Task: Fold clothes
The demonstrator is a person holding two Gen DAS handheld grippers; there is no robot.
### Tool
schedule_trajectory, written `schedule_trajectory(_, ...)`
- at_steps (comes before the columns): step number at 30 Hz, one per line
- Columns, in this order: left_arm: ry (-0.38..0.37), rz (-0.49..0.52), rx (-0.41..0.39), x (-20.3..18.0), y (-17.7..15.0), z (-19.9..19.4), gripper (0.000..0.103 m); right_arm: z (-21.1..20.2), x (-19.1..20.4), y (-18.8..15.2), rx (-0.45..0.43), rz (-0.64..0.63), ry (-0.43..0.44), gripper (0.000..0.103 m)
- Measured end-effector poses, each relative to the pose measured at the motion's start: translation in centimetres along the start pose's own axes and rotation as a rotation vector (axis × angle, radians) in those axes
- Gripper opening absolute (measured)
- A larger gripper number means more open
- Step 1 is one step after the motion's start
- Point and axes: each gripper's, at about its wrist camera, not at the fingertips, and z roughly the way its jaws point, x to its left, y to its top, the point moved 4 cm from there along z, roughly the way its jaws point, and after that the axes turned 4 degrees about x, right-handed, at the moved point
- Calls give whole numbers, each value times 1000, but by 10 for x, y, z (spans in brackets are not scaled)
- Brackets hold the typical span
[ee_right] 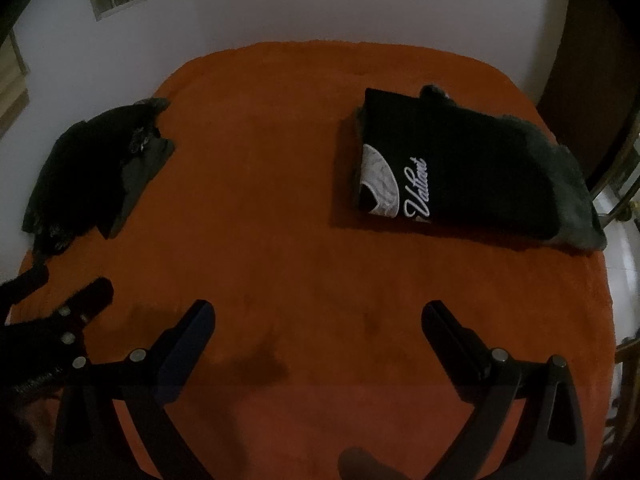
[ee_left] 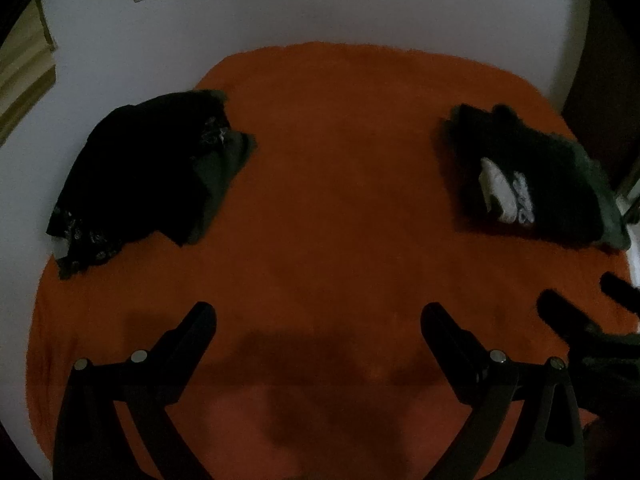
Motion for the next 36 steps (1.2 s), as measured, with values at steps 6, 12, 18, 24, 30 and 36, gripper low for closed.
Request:
schedule_trajectory(6, -45, -18, -69, 18, -16, -10, 102, 0, -3, 2, 7, 3, 8, 103)
schedule_trajectory(12, -11, -2, -58, 14, -18, -15, 102, 0, 2, 0, 3, 4, 2, 103)
schedule_trajectory(18, 42, 19, 14, -4, -2, -5, 102, 7, 2, -4, 11, 6, 11, 103)
schedule_trajectory(24, 18, 16, 47, 3, -5, 1, 102, 14, -1, -7, 37, 26, 5, 103)
schedule_trajectory(30, 28, 16, 36, 10, -9, 1, 102, 15, -3, -7, 33, 27, 1, 103)
schedule_trajectory(36, 56, 37, 25, 8, -7, 0, 102, 18, -2, -8, 52, 24, -2, 103)
